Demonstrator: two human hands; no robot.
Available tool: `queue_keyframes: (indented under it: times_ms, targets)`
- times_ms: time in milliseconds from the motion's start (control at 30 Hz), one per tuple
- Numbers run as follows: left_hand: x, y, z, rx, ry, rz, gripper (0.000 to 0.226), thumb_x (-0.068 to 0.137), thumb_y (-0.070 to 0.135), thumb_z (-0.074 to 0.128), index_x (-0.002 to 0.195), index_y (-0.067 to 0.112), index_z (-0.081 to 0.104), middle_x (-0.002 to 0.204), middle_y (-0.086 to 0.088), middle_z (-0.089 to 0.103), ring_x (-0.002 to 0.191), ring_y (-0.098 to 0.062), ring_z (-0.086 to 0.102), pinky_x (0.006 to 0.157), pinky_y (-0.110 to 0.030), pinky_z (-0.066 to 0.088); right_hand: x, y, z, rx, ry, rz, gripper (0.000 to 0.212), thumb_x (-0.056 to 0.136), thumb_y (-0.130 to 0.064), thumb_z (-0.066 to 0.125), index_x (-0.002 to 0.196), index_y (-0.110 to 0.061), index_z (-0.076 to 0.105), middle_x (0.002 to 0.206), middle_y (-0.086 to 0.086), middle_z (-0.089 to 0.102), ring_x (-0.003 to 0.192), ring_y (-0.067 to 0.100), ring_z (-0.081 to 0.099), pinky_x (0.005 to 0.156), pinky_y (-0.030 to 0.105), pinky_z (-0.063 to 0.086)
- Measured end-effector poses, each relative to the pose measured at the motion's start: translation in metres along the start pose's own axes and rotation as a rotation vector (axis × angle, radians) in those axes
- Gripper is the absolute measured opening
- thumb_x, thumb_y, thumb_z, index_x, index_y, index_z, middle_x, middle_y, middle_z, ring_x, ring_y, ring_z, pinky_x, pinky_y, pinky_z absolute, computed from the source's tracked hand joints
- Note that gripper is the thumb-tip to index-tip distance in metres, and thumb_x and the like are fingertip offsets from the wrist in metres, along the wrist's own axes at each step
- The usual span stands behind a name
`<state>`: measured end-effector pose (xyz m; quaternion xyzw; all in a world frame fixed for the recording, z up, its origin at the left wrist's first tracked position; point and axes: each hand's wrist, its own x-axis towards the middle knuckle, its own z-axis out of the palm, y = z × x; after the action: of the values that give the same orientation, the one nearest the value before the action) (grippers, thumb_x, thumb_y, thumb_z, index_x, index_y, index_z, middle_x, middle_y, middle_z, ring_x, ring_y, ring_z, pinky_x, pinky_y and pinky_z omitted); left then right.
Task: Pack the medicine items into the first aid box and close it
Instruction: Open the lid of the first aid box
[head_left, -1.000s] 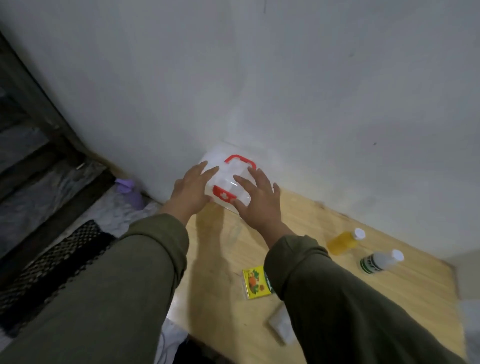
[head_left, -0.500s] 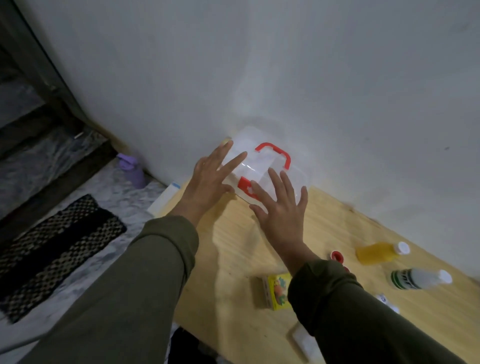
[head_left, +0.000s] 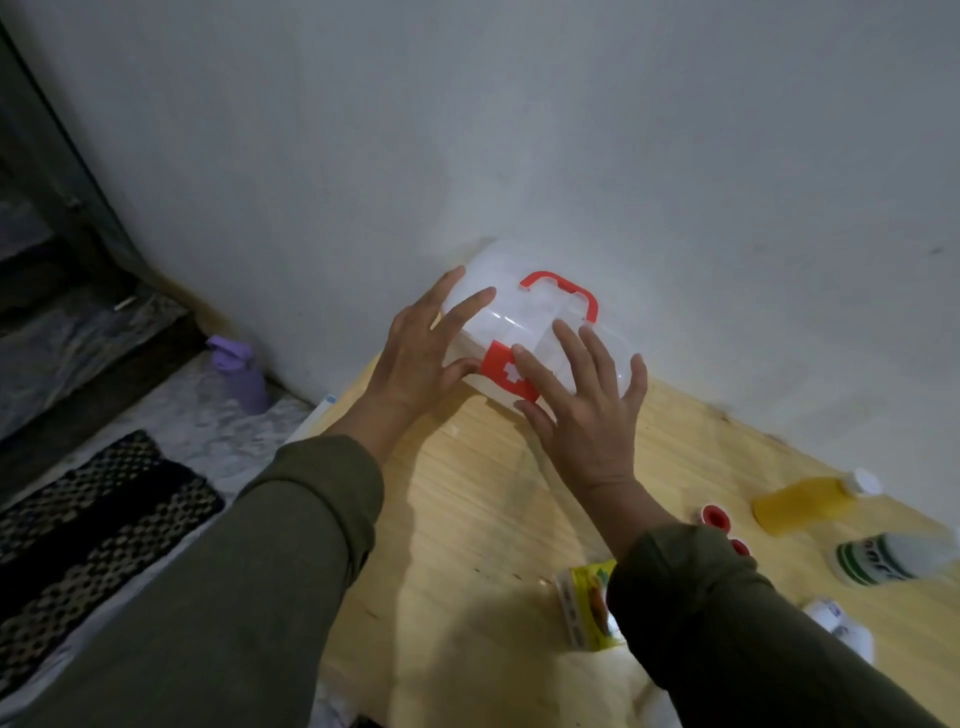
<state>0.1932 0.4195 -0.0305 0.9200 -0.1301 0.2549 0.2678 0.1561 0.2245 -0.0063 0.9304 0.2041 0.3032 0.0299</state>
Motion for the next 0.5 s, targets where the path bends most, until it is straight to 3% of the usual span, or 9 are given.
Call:
queue_keyframes:
  times_ms: [200,300,500]
  targets:
    - [-0.002,-0.001,0.001,0.07,0.029,0.022,0.083,0.073,0.044,0.073,0.141,0.032,0.027,0.152,-0.008,0.03,0.134,-0.027,0.038,0.108,-0.045,0.031,0.0,-0.004,0.002,0.022,0.049,0.028,0.043,0.086,-0.048,0.052,0.126,-0.033,0.053,0.14,0.01,0.051,0.129,0.036,0.047,0.103,0.066,0.026]
    - [-0.002,0.002,-0.003,0.106,0.0,0.006,0.084,0.076,0.043,0.072,0.143,0.034,0.024,0.155,-0.005,0.023,0.137,-0.025,0.032,0.11,-0.044,0.027,-0.001,-0.004,-0.002,0.032,0.018,0.025,0.042,0.089,-0.048,0.045,0.125,-0.03,0.055,0.138,0.01,0.053,0.128,0.036,0.048,0.101,0.068,0.028]
    - [-0.008,0.012,-0.008,0.117,-0.065,-0.053,0.095,0.077,0.034,0.073,0.146,0.04,0.008,0.158,-0.002,0.01,0.141,-0.024,0.024,0.111,-0.043,0.025,0.005,-0.007,-0.022,0.149,-0.104,0.116,0.039,0.092,-0.04,0.051,0.13,-0.031,0.053,0.142,0.003,0.05,0.135,0.031,0.04,0.106,0.065,0.022]
